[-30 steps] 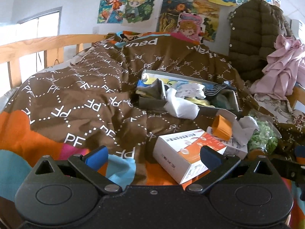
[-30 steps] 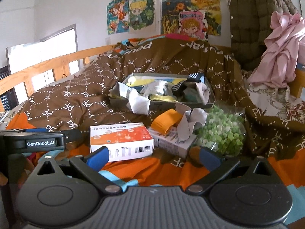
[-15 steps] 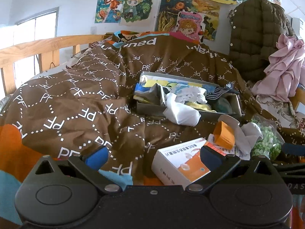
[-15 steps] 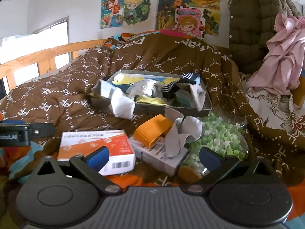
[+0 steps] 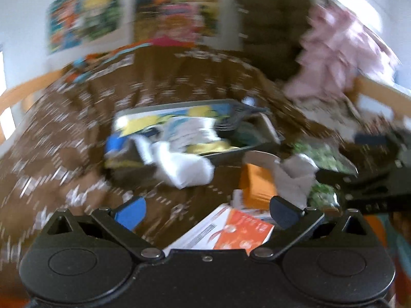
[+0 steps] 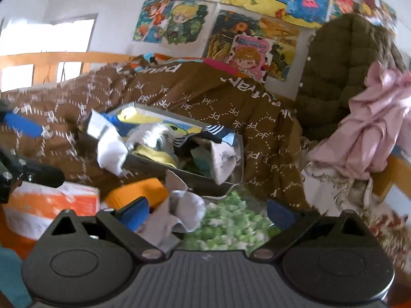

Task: Organize soft objects
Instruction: 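Move left gripper to the orange soft item while right gripper approaches the grey cloth, then close left gripper on the orange item while right gripper closes on the grey cloth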

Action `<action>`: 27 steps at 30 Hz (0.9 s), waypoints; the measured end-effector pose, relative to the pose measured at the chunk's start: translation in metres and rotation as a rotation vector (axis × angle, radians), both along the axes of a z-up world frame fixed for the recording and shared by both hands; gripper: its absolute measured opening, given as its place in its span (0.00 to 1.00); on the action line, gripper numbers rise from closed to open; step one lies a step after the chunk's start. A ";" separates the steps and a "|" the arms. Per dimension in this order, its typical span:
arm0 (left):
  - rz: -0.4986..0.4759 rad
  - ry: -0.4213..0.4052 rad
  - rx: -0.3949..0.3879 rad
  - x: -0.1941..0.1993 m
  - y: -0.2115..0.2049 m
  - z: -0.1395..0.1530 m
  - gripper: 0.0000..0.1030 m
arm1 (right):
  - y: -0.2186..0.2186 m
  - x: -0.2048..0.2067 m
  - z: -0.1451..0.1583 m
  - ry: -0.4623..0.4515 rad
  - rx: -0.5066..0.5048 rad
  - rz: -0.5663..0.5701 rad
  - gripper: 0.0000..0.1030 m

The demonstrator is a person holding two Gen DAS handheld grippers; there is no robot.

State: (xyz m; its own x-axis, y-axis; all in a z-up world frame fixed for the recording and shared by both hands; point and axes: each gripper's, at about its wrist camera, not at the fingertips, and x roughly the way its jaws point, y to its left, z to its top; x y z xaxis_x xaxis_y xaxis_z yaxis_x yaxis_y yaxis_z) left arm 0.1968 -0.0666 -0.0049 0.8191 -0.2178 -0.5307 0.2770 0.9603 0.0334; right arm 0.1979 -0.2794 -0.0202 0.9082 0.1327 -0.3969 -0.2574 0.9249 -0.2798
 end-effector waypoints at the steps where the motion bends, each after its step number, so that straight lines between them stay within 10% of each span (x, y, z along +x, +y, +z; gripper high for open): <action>1: -0.037 0.004 0.025 0.006 -0.006 -0.001 0.99 | 0.000 0.003 -0.002 0.002 -0.021 0.012 0.94; 17: -0.661 -0.033 0.549 0.052 -0.070 -0.038 0.83 | 0.025 0.019 -0.038 0.032 -0.269 0.192 0.74; 27: -0.761 0.002 0.645 0.067 -0.083 -0.045 0.65 | 0.035 0.021 -0.050 -0.003 -0.351 0.193 0.48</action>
